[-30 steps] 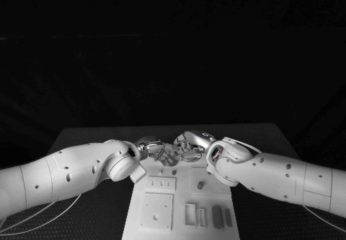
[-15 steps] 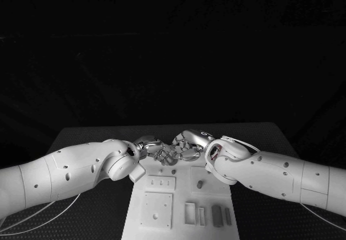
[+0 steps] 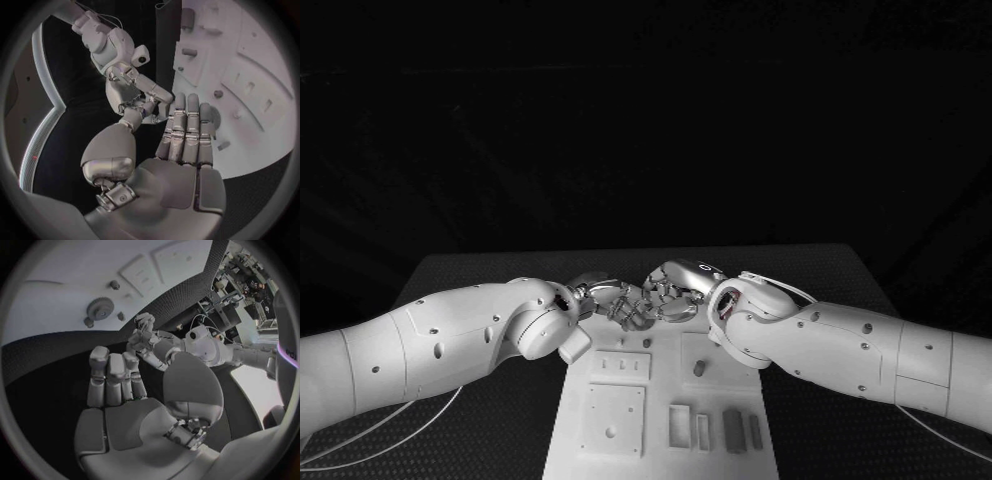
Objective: Assemble the parts on the task board
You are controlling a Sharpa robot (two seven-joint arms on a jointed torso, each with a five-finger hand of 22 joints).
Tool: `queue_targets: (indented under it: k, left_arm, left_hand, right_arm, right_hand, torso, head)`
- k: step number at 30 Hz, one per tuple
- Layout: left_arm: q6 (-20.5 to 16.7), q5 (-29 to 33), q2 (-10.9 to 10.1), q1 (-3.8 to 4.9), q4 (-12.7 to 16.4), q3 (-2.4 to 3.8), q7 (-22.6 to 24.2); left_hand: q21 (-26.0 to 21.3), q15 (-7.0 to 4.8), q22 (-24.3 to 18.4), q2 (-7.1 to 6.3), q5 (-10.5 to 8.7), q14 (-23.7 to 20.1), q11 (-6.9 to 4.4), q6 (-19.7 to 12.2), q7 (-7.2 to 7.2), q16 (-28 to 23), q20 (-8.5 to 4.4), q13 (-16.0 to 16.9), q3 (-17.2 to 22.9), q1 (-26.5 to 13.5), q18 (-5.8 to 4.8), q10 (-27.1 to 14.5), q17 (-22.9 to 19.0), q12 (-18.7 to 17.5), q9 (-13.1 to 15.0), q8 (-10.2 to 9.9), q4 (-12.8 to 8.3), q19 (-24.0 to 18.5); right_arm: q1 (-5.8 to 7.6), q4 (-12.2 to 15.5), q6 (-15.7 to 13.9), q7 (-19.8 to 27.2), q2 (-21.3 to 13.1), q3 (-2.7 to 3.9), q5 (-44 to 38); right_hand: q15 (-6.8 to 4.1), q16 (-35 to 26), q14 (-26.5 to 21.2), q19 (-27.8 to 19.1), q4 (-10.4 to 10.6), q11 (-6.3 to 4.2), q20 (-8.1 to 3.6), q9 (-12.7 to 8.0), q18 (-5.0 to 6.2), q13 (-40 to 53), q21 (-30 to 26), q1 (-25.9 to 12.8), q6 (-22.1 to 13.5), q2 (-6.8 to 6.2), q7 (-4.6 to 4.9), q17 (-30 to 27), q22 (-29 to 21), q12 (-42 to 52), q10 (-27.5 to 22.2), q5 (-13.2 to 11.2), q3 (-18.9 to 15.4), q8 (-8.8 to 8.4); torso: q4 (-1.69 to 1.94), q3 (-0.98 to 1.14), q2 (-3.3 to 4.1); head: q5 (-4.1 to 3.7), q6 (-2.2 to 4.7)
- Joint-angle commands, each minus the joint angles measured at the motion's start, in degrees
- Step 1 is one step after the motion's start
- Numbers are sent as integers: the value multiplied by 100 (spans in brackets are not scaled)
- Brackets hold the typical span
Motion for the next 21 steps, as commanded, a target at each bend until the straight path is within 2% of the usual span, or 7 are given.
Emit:
queue_targets:
  k: [1, 7, 11, 21]
  left_arm:
    - [133, 103, 42, 15, 29, 19, 72]
    - [151, 95, 41, 15, 24, 19, 41]
    - [150, 95, 47, 15, 21, 19, 34]
    - [180, 92, 54, 15, 3, 19, 62]
  left_hand:
    - [40, -8, -12, 4, 6, -12, -29, 79, -21, 46, -8, 20, 8, -67, 9, 52, 13, 40, 18, 34, 30, -54]
    - [75, -19, -18, 79, -15, 2, -58, 147, -56, 82, -16, 61, 70, 26, 9, 85, 32, 80, 48, 68, -42, -64]
    - [112, -28, -27, 192, -95, 8, -79, 201, -85, 116, -23, 102, 134, 207, 2, 110, 49, 116, 76, 93, -134, -72]
    - [142, -43, -63, 392, -160, 8, -128, 322, -155, 153, -32, 166, 133, 273, -17, 194, 63, 182, 119, 140, -124, -88]
  right_arm:
    - [-20, 24, 159, 93, 29, -11, -59]
    - [-21, 24, 178, 101, 30, -12, -52]
    - [-22, 33, 188, 102, 34, -12, -49]
    - [-24, 27, 215, 110, 42, -16, -47]
  right_hand:
    - [0, 6, 6, 15, -33, 0, -39, -8, 169, 8, 24, 16, 151, 52, 104, -4, 109, 20, -35, 30, -7, 2]
    - [0, 9, 10, 14, -33, 0, -38, -7, 169, 9, 25, 14, 152, 53, 104, 0, 108, 19, -35, 32, -8, 2]
    - [-1, 6, 7, 13, -32, 0, -38, -7, 169, 10, 25, 11, 153, 53, 103, -2, 108, 18, -36, 33, -9, 2]
    - [-2, 2, 3, 11, -32, -1, -37, -6, 169, 12, 27, 5, 154, 56, 103, -3, 107, 16, -37, 38, -11, 1]
  torso:
    - [4, 3, -1]
    - [0, 0, -3]
    - [-2, 2, -3]
    - [2, 1, -1]
  head:
    - [-3, -10]
    - [-6, -19]
    - [-5, -21]
    - [-8, -29]
